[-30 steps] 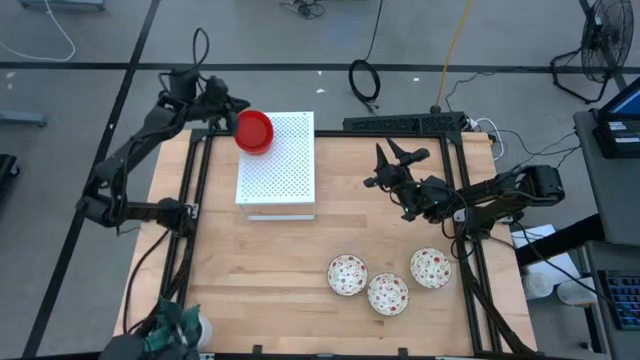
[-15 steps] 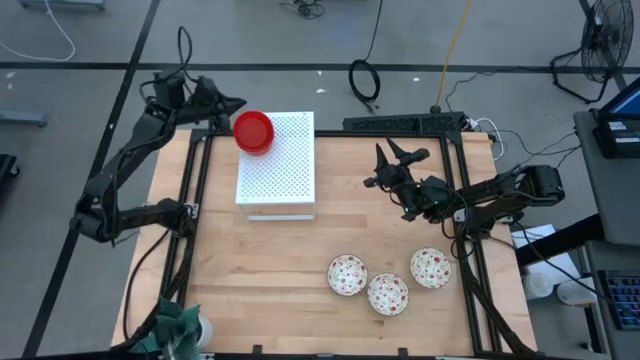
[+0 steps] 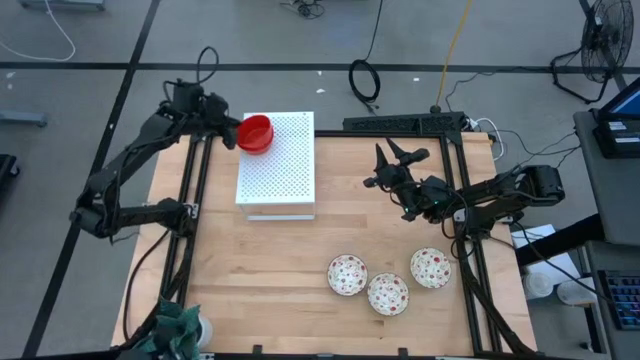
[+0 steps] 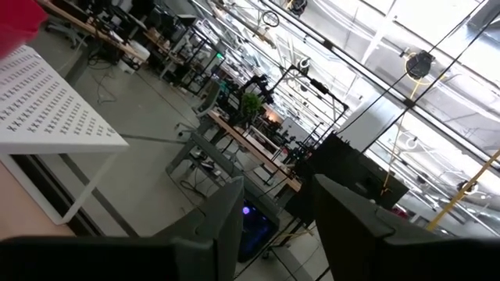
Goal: Pick & Place Mini bowls
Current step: Stack the red bowl on top of the red bowls on the shelf
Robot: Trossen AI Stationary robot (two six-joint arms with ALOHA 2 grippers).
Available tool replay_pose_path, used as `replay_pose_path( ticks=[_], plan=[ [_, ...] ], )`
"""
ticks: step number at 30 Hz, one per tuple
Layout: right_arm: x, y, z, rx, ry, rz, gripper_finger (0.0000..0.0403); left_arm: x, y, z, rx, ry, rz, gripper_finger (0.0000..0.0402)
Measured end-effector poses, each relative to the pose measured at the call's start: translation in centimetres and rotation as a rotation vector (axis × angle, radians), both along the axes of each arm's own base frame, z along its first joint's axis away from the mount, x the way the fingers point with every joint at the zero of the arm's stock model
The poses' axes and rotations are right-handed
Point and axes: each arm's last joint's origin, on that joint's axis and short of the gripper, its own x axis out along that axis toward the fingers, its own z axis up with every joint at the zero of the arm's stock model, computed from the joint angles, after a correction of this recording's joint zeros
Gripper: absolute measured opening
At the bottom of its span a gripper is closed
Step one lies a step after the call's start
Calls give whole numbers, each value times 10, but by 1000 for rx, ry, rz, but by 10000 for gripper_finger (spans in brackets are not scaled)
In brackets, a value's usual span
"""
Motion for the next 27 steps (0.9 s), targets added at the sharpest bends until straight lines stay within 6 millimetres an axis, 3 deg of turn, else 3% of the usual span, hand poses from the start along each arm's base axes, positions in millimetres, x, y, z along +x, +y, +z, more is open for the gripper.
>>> replay_pose_path(
  ticks=[8, 13, 20, 27],
  plan=[
    [0, 0, 0, -7, -1, 16, 139, 6, -11, 23, 134, -124, -55, 6],
    [0, 0, 0, -7, -1, 16, 139, 20, -39, 38, 157, -237, -275, 6],
    [0, 0, 0, -4, -7, 18, 139, 56, -69, 34, 183, -150, -288, 6],
    [0, 0, 0, 1, -19, 21, 139, 77, -72, 21, 211, -20, -187, 7]
  ],
)
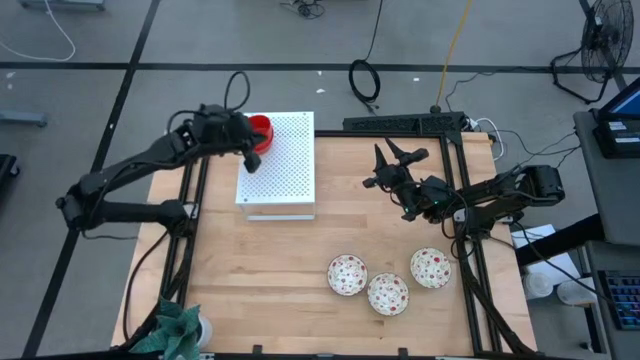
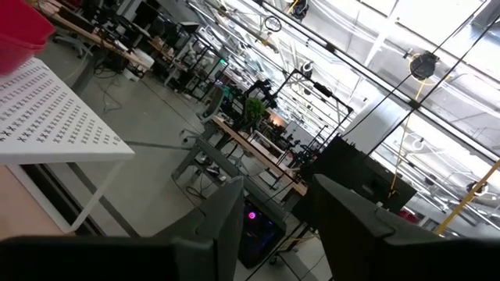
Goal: Pick & Place Mini bowls
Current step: Stack the red bowl on top of the red bowls on the shelf
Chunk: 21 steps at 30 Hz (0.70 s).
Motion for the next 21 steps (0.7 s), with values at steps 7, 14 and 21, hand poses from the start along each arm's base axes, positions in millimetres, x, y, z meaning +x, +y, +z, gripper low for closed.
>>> replay_pose_path(
  ticks=[7, 14, 21],
  plan=[
    [0, 0, 0, -1, 2, -1, 139, 8, 6, -13, -54, 56, 37, 5],
    [0, 0, 0, -1, 2, -1, 139, 2, 2, -1, -8, -14, 37, 3],
    [0, 0, 0, -1, 2, -1, 139, -21, -16, 26, 78, -139, 27, 15]
  ],
)
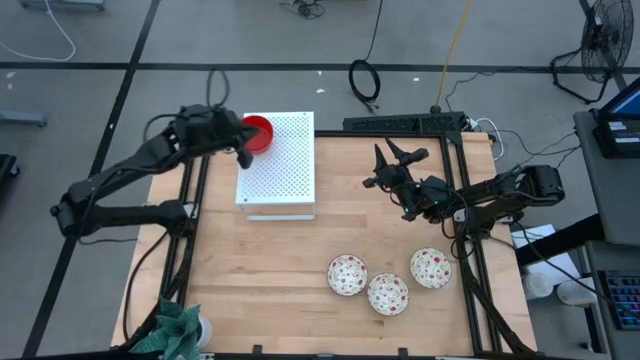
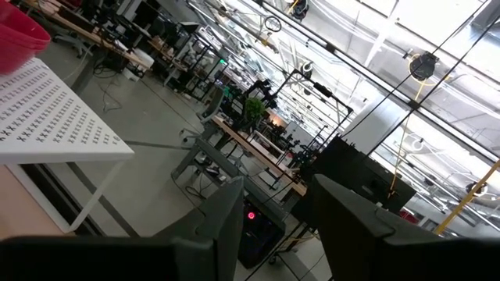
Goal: Pick & Place Mini bowls
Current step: Stack the red bowl on top of the red bowls on the shelf
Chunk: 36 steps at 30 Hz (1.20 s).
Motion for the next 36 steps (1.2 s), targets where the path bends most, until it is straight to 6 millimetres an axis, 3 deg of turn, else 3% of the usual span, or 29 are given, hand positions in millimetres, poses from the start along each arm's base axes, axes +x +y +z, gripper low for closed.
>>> replay_pose_path(
  ticks=[9, 14, 18, 26, 31, 36],
  plan=[
    [0, 0, 0, -4, -1, 8, 139, -37, -29, 26, -27, -210, -32, 4],
    [1, 1, 1, -25, -6, 54, 139, -49, -44, 37, -8, -305, -202, 27],
    [1, 2, 1, -20, -14, 55, 139, -53, -47, 35, -66, -307, -199, 53],
    [2, 7, 1, -20, -8, 75, 139, -57, -39, -10, -322, 56, 204, 100],
    [2, 7, 1, -20, -9, 75, 139, -39, -36, -44, -368, 204, 119, 73],
    [2, 7, 1, -20, -8, 75, 139, -32, -25, -65, -374, 262, 371, 28]
  ],
)
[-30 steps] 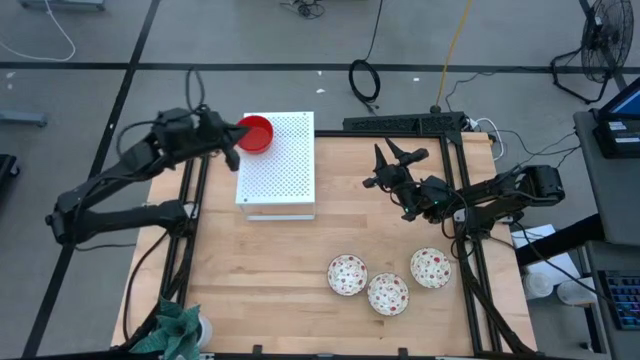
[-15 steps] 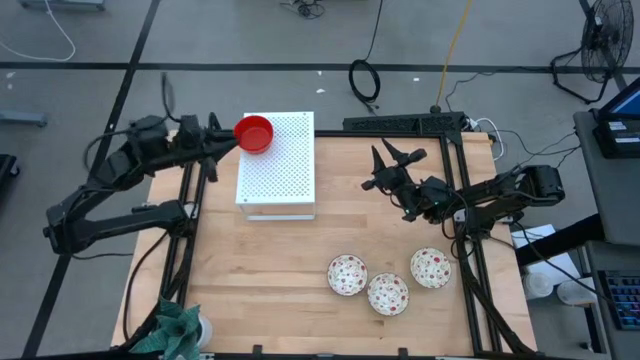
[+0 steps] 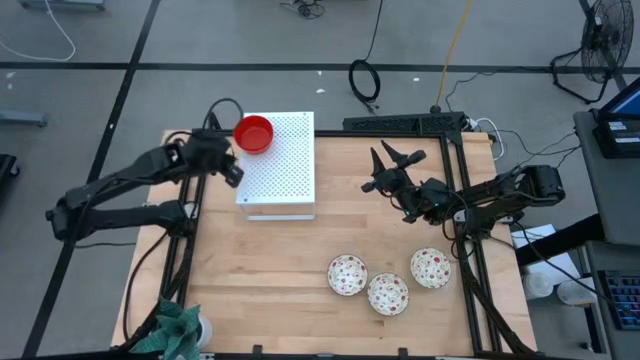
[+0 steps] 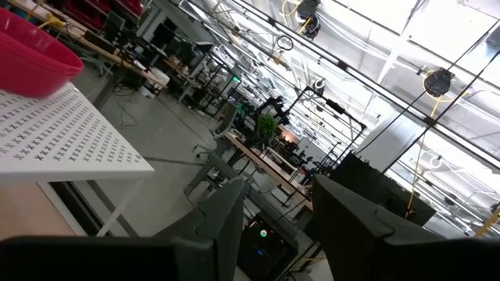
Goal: Pick & Place Mini bowls
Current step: Stack the red bowl on top of the red bowls on the shelf
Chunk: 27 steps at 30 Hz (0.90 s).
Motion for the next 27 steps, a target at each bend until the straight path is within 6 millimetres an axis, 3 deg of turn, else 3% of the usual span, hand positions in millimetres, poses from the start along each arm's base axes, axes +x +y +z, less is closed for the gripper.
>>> replay_pose_path(
  ticks=[4, 11, 16, 22, 27],
  plan=[
    [0, 0, 0, 0, 0, 0, 139, 11, 8, -3, 36, -9, 44, 4],
    [0, 0, 0, 0, 1, 0, 139, 31, 18, -13, -3, -22, 3, 31],
    [0, 0, 0, 0, 1, -1, 139, 40, 25, -24, -1, 52, 10, 24],
    [0, 0, 0, 0, 1, -1, 139, 46, 30, -26, 43, 60, 27, 4],
    [0, 0, 0, 0, 1, -1, 139, 48, 31, -22, 75, 23, 19, 23]
  ],
)
